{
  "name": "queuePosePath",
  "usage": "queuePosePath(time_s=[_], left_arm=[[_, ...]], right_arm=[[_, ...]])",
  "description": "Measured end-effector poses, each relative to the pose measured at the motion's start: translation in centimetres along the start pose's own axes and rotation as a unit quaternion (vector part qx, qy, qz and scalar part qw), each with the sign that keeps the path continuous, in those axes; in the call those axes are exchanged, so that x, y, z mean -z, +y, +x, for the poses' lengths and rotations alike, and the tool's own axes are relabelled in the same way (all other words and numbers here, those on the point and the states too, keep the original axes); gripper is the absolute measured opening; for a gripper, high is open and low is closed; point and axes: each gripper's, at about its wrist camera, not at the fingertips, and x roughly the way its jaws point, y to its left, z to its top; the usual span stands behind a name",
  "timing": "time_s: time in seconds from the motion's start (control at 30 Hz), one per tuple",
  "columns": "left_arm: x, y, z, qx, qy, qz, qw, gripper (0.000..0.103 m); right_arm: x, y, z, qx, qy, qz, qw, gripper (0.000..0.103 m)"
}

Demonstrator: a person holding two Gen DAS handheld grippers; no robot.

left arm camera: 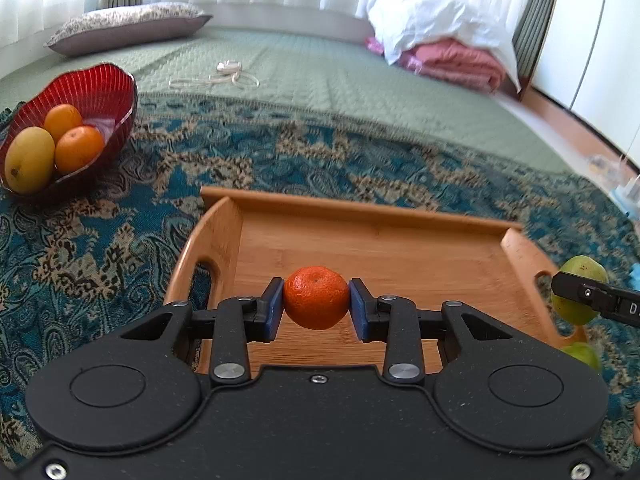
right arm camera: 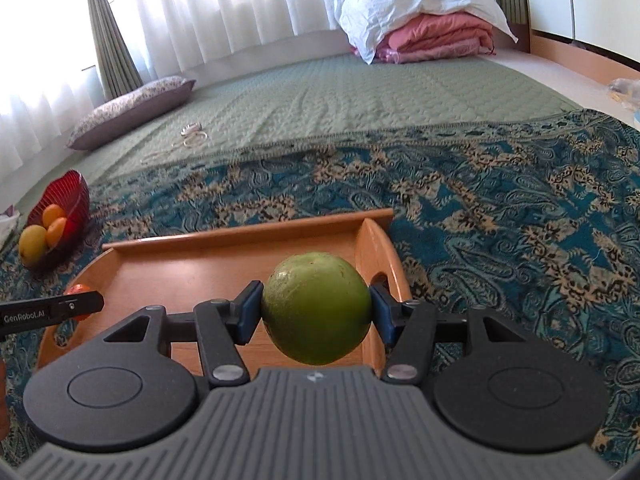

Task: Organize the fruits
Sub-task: 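Carry the tangerine with the left gripper while the right gripper carries the pale green pomelo onto the tray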

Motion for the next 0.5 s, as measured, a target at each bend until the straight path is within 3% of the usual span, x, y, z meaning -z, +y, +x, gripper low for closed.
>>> queuePosePath(time_s=[0.5], left_arm=[[0.3,-0.8,2.5,-0.01,0.03,0.02,0.9993,0.033]], right_arm=[[1.4,1.0,2.2,0.019,0.039,-0.037,0.998,0.06]])
